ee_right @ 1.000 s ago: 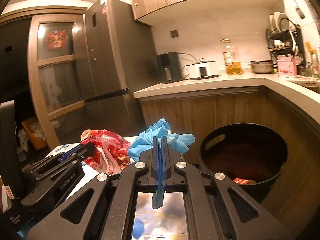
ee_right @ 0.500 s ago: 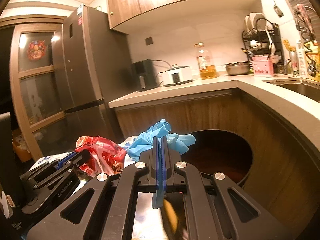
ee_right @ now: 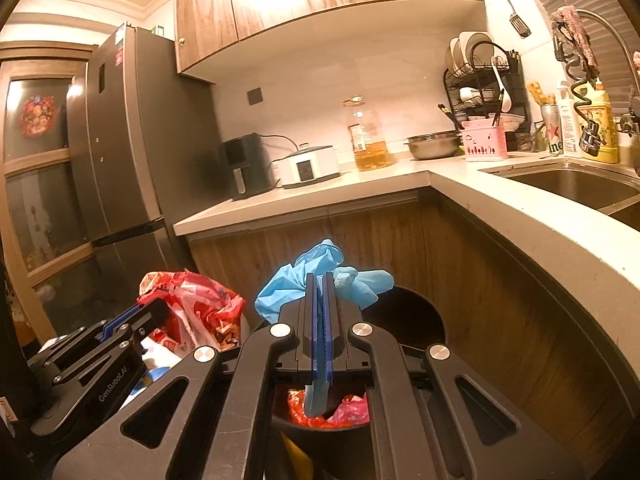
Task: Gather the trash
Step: 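Carry the snack wrapper and blue glove over the black bin, then open both grippers to drop the wrapper and glove into the bin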
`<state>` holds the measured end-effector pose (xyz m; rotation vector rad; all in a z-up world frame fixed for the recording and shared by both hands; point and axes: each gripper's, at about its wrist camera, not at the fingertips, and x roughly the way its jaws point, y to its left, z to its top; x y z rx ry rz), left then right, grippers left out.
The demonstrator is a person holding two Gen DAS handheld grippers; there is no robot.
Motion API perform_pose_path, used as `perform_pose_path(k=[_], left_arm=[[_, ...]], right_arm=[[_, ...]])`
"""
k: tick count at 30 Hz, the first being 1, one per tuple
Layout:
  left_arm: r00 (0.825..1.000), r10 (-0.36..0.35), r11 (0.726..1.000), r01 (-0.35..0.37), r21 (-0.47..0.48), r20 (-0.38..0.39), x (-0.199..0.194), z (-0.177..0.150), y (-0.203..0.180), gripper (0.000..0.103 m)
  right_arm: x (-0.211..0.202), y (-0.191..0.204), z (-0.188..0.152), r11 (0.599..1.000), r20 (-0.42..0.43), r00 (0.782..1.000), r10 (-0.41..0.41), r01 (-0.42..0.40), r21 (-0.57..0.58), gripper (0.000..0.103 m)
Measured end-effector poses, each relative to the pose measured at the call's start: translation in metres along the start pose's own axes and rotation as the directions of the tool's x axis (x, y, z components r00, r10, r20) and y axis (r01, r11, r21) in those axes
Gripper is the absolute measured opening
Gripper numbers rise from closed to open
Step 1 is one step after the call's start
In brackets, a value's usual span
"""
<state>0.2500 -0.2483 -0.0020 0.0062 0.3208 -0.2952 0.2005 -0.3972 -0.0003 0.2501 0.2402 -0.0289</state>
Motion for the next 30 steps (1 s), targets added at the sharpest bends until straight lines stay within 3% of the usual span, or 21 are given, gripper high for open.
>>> perform_pose_path(k=[13,27,30], left_arm=[[0.995,-0.096,0.995,0.095,-0.011,-0.022,0.037,0.005,-0.016,0.013],[0.987,-0.149,0.989,0.148,-0.019,-0.058,0.059,-0.005,-0.021,0.014],[0.985,-0.157,0.988,0.156,-0.019,-0.067,0.062,-0.006,-0.021,0.018]], right_arm=[[0.026,-0.02,0.001,1.0,-0.027,1.0,-0.008,0.009,0.026,0.003],[0.039,-0.026,0.0,0.999,-0.048,0.999,0.008,-0.007,0.034,0.004],[0.041,-0.027,-0.001,0.999,-0.055,0.998,0.012,-0.01,0.04,0.009]])
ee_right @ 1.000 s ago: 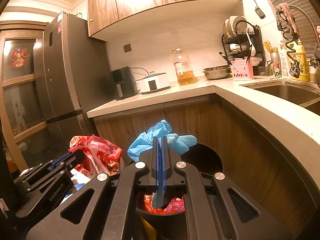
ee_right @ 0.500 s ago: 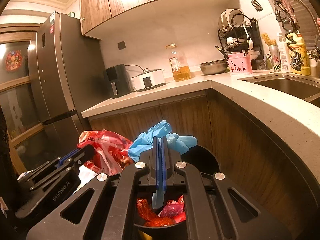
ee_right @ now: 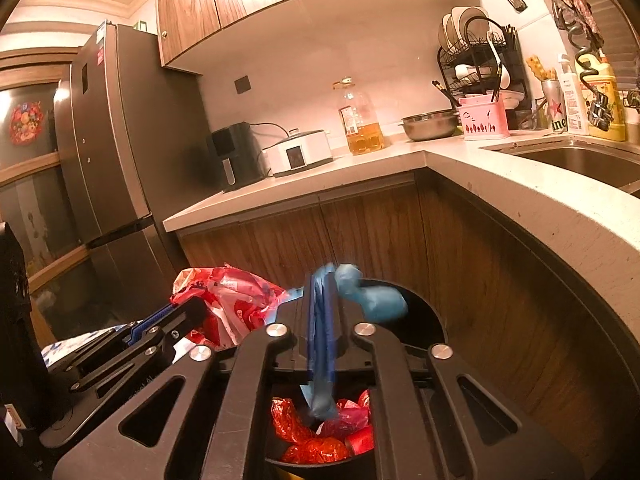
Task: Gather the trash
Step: 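Open both grippers to drop the wrapper and glove into the bin, then move both open tools back over the table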
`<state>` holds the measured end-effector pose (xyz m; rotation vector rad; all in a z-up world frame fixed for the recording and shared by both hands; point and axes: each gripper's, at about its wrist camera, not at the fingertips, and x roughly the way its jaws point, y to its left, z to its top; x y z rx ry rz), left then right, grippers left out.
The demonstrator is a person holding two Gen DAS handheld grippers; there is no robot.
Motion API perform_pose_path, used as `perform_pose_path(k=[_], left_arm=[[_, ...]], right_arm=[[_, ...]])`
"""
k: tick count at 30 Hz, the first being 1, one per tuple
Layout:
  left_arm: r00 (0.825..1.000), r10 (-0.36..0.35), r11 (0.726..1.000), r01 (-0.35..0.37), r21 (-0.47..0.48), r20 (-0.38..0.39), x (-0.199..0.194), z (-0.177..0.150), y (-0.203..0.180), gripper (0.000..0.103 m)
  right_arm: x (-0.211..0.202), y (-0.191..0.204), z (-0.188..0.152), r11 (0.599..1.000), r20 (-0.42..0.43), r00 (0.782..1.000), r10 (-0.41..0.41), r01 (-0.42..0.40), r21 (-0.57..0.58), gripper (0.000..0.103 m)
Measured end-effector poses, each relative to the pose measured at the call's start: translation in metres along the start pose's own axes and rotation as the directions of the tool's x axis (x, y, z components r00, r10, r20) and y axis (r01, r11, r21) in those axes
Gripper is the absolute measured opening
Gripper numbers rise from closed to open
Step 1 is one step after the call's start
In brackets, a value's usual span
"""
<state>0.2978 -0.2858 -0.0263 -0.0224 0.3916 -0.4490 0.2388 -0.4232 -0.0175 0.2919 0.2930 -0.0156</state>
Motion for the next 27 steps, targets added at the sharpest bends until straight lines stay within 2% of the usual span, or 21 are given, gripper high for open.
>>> perform_pose_path(k=[2,4,6,8,10,13,16,21,23,27], left_arm=[[1.0,-0.006,1.0,0.006,-0.004,-0.006,0.001,0.0,0.001,0.024],[1.0,0.002,1.0,-0.002,-0.005,-0.004,0.001,-0.001,0.002,0.034],[1.0,0.006,1.0,-0.006,-0.011,-0.002,0.001,-0.002,0.005,0.043],[1.0,0.014,1.0,-0.015,-0.025,-0.003,0.0,-0.003,0.008,0.051],[1.0,0.019,0.999,-0.019,-0.038,0.001,-0.002,-0.004,0.011,0.056],[0.999,0.044,0.998,-0.043,-0.04,0.014,-0.008,-0.006,0.016,0.07],[0.997,0.072,0.996,-0.071,-0.046,0.011,-0.014,-0.008,0.021,0.075],[0.99,0.139,0.988,-0.138,-0.069,0.01,-0.031,-0.014,0.034,0.081],[0.985,0.172,0.983,-0.171,-0.068,0.02,-0.039,-0.016,0.037,0.084],[0.97,0.243,0.968,-0.241,-0.072,0.026,-0.058,-0.024,0.05,0.088]], right_arm=[[0.001,-0.001,-0.001,1.0,-0.004,1.0,-0.001,0.001,0.003,0.01],[0.002,-0.002,-0.001,1.0,-0.008,1.0,-0.003,0.003,0.006,0.013],[0.002,-0.004,-0.001,1.0,-0.009,1.0,-0.007,0.008,0.01,0.018],[0.001,-0.005,-0.002,1.0,-0.007,1.0,-0.011,0.011,0.015,0.029],[0.001,-0.005,-0.002,1.0,-0.008,1.0,-0.011,0.011,0.018,0.03],[0.0,-0.005,-0.003,1.0,-0.009,1.0,-0.015,0.015,0.023,0.038],[-0.004,-0.005,-0.003,0.999,-0.003,1.0,-0.02,0.02,0.031,0.048],[-0.009,-0.001,-0.004,0.999,0.005,1.0,-0.026,0.026,0.029,0.059],[-0.012,0.004,-0.005,0.999,0.009,1.0,-0.027,0.026,0.019,0.065],[-0.016,0.015,-0.01,1.0,0.009,1.0,-0.021,0.022,-0.003,0.07]])
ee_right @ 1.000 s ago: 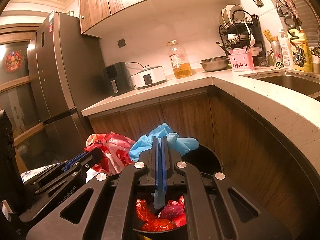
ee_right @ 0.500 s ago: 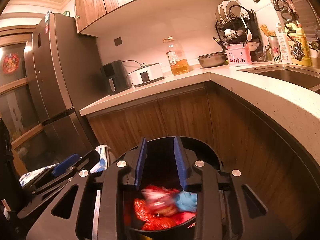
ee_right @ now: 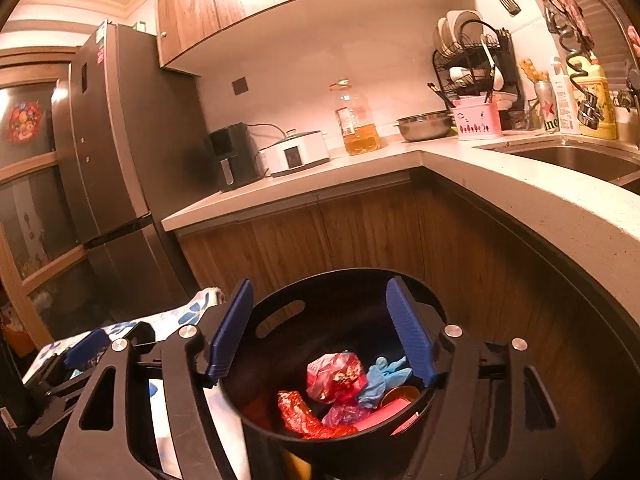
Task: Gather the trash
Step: 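Move both open tools back over the table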
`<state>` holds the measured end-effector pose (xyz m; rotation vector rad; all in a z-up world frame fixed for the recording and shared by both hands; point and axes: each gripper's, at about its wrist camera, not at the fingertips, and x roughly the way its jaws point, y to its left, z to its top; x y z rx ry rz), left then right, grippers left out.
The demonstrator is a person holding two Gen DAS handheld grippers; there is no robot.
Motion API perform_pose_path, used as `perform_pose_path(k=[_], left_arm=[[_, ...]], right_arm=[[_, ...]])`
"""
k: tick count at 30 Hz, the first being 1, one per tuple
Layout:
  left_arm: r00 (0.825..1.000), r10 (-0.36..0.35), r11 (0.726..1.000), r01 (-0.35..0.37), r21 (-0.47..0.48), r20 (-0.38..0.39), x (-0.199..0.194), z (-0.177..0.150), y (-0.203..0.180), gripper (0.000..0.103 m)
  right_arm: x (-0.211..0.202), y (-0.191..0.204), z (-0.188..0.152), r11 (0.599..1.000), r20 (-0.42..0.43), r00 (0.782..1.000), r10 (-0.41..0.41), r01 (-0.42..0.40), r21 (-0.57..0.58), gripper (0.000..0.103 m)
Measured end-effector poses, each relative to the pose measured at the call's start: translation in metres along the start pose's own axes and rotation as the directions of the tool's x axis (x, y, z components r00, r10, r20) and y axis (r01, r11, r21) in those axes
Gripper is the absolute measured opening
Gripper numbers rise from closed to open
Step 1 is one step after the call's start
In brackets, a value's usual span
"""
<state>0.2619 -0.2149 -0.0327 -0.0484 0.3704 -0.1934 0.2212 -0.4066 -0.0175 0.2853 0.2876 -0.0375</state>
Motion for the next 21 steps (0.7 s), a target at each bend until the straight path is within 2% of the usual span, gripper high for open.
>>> perform_pose_path(k=[5,11,16,21], left_arm=[[0.997,0.079,0.996,-0.08,-0.03,-0.013,-0.017,-0.01,0.033,0.089],[0.986,0.167,0.983,-0.167,-0.076,-0.009,-0.041,-0.018,0.079,0.089],[0.966,0.259,0.96,-0.258,-0.104,-0.011,-0.059,-0.026,0.121,0.089],[0.948,0.319,0.94,-0.319,-0.123,-0.016,-0.071,-0.029,0.157,0.089]], right_arm=[[-0.005,0.021,-0.008,0.999,-0.011,1.0,0.024,-0.024,-0.031,0.074],[-0.006,0.055,-0.019,0.996,-0.036,0.997,0.072,-0.074,-0.054,0.075],[-0.004,0.09,-0.026,0.988,-0.053,0.99,0.131,-0.135,-0.077,0.075],[0.0,0.131,-0.036,0.975,-0.077,0.979,0.188,-0.195,-0.103,0.075]])
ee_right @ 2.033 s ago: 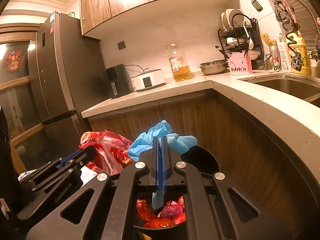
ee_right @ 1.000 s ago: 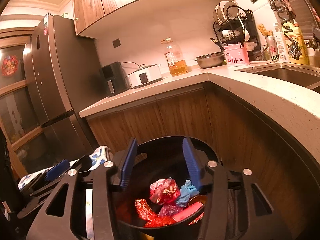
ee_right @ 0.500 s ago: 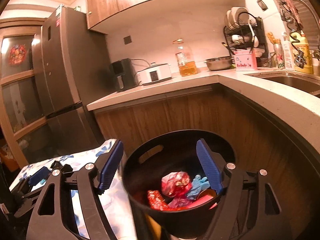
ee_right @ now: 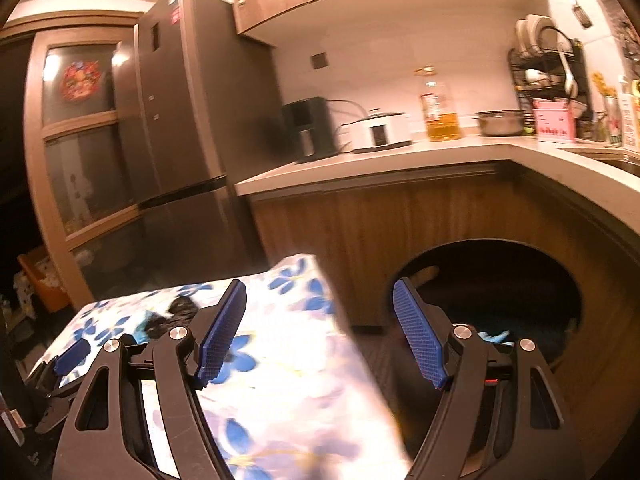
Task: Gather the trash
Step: 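Move both open tools back over the table, then grasp the black plastic bag with the right gripper while the left gripper grasps the other blue glove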
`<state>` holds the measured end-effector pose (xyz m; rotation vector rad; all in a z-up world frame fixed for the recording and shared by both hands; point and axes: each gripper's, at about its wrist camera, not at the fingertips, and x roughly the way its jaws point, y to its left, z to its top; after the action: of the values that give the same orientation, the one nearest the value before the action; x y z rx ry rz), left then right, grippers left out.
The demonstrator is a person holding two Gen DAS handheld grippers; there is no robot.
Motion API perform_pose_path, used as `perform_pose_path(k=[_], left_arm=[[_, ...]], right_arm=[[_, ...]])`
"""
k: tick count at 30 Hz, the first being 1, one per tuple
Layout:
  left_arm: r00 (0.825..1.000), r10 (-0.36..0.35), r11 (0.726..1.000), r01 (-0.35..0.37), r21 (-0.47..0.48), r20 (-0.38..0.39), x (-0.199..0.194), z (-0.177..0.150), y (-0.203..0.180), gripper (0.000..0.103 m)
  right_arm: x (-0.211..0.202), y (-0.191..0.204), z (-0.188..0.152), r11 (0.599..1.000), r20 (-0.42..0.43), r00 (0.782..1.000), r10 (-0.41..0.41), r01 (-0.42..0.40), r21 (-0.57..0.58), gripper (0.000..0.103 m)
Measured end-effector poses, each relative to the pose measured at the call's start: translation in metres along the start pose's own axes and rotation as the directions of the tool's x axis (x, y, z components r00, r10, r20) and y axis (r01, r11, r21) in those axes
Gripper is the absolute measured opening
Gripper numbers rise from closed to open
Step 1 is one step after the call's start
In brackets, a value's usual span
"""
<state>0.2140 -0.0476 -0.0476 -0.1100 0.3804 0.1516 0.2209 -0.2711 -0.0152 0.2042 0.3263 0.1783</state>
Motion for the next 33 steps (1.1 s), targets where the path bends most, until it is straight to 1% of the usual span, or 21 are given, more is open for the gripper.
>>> perform_pose_path(k=[3,8,15,18,21,28,33], left_arm=[[0.999,0.038,0.999,-0.038,-0.001,0.006,0.002,0.002,0.02,0.089],[0.996,0.086,0.996,-0.086,0.0,0.032,0.008,0.005,0.047,0.089],[0.989,0.137,0.99,-0.137,-0.021,0.054,0.027,0.013,0.085,0.089],[0.988,0.141,0.989,-0.138,-0.048,0.057,0.035,0.018,0.097,0.089],[0.988,0.142,0.989,-0.139,-0.058,0.057,0.044,0.02,0.102,0.089],[0.989,0.148,0.988,-0.147,-0.048,0.012,0.073,0.019,0.109,0.089],[0.991,0.135,0.989,-0.135,-0.058,-0.016,0.091,0.021,0.114,0.089]], right_arm=[[0.011,0.022,-0.005,0.999,-0.015,0.999,0.033,-0.033,-0.018,0.074],[0.034,0.054,-0.016,0.996,-0.062,0.995,0.084,-0.085,-0.024,0.075],[0.073,0.093,-0.03,0.992,-0.126,0.986,0.107,-0.115,-0.054,0.074],[0.089,0.106,-0.039,0.991,-0.143,0.984,0.109,-0.119,-0.06,0.074],[0.104,0.117,-0.048,0.99,-0.155,0.982,0.107,-0.119,-0.072,0.074],[0.136,0.133,-0.064,0.989,-0.199,0.976,0.089,-0.109,-0.096,0.075],[0.152,0.136,-0.064,0.99,-0.218,0.972,0.087,-0.108,-0.086,0.075]])
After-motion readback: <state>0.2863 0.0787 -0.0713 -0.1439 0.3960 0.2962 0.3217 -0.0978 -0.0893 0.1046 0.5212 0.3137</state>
